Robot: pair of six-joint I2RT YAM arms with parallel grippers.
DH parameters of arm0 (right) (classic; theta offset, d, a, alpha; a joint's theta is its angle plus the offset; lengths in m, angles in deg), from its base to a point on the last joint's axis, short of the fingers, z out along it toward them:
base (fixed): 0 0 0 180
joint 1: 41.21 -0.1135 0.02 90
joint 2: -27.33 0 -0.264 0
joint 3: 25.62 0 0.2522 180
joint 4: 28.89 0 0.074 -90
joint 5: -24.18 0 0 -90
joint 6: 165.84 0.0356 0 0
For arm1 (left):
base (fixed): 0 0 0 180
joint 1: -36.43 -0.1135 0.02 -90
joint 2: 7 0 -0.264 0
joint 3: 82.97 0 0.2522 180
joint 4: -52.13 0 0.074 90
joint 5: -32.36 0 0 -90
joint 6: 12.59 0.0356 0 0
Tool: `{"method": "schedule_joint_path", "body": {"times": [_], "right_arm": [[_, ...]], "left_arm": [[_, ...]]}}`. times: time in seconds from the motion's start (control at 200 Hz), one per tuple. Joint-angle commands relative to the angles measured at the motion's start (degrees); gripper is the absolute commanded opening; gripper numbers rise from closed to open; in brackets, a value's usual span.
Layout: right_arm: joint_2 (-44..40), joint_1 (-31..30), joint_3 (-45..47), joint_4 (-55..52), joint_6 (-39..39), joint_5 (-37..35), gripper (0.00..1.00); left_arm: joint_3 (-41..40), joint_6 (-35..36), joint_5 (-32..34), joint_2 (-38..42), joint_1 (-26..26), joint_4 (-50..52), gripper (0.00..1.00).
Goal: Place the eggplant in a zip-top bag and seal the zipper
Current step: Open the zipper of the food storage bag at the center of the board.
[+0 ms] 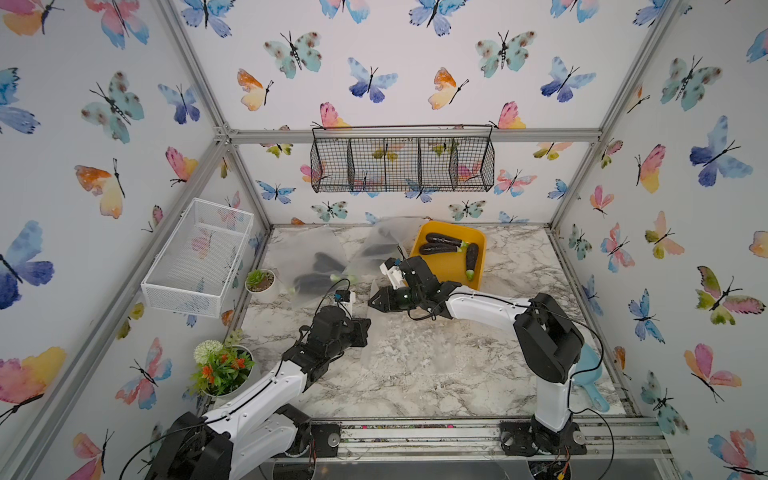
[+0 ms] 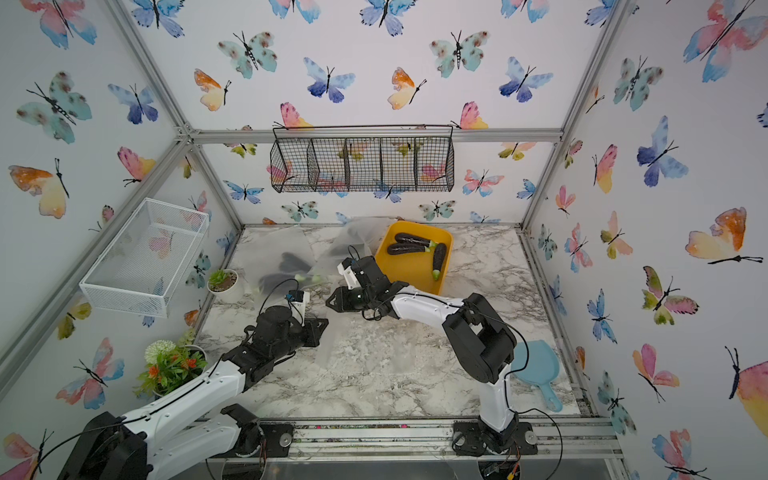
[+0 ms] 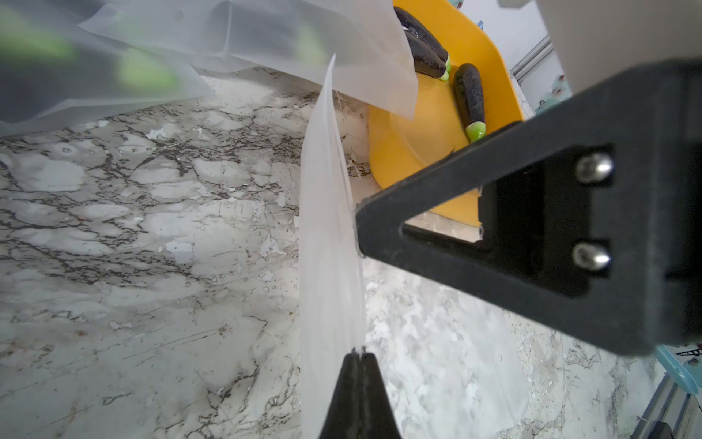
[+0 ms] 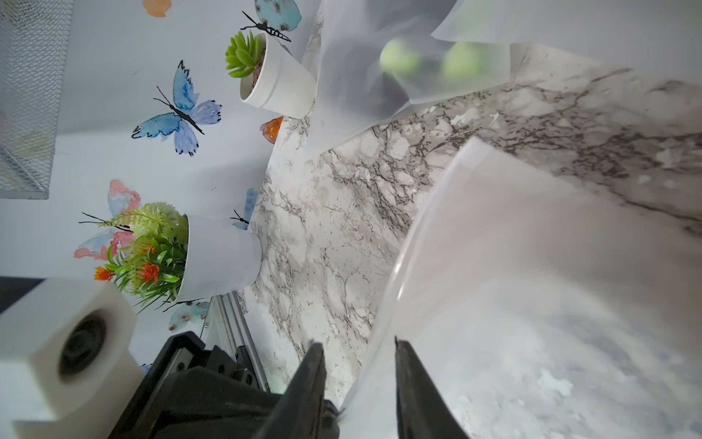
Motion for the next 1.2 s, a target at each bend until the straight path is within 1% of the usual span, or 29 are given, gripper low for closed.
{"method": "schedule_joint_path", "body": {"times": [0.0,0.105,0.345,0.486,0.731,0.821,0.976,1.021,1.061,1.141,1.196], "right_arm": [[1.3,-0.2,0.7,0.9,0.2,-0.7,0.32],[1.1,-0.3,0.8,0.9,0.0,-0.9,0.35],[3.1,-0.2,0.2,-0.2,-0.4,-0.7,0.29],[2.8,-0.3,1.0,-0.4,-0.4,-1.6,0.26],[3.9,-0.2,0.8,-0.2,-0.1,-0.7,0.24],[4.9,-0.2,-0.5,-2.1,-0.2,0.0,0.24],[5.6,-0.3,-0.4,-3.6,-0.1,0.6,0.12],[5.0,-0.2,0.2,-3.0,-0.2,0.4,0.07],[4.0,-0.2,0.9,-2.3,-0.2,-0.7,0.04],[2.7,-0.3,1.0,-2.2,-0.8,-1.2,0.04],[2.4,-0.3,0.8,-3.1,-1.5,-1.2,0.04]], "left_arm": [[0.4,0.4,0.5,-0.2,0.1,-0.5,0.00],[0.3,0.5,0.5,-0.2,0.1,-0.3,0.00],[0.6,0.5,0.2,-0.5,0.1,-0.7,0.00],[0.4,0.5,0.3,-0.3,0.1,-0.7,0.00],[0.6,1.1,-1.0,-0.5,0.1,-1.0,0.00],[1.1,2.2,-0.9,-0.4,1.1,-0.4,0.00],[1.8,2.4,0.5,-0.4,2.7,0.6,0.00],[1.7,2.1,0.9,-0.4,2.7,0.8,0.00],[2.0,1.0,2.5,-0.5,2.7,1.7,0.00],[2.9,-1.3,7.7,-1.1,2.5,4.9,0.25],[3.9,-2.0,10.2,-2.1,2.2,6.7,0.29]]}}
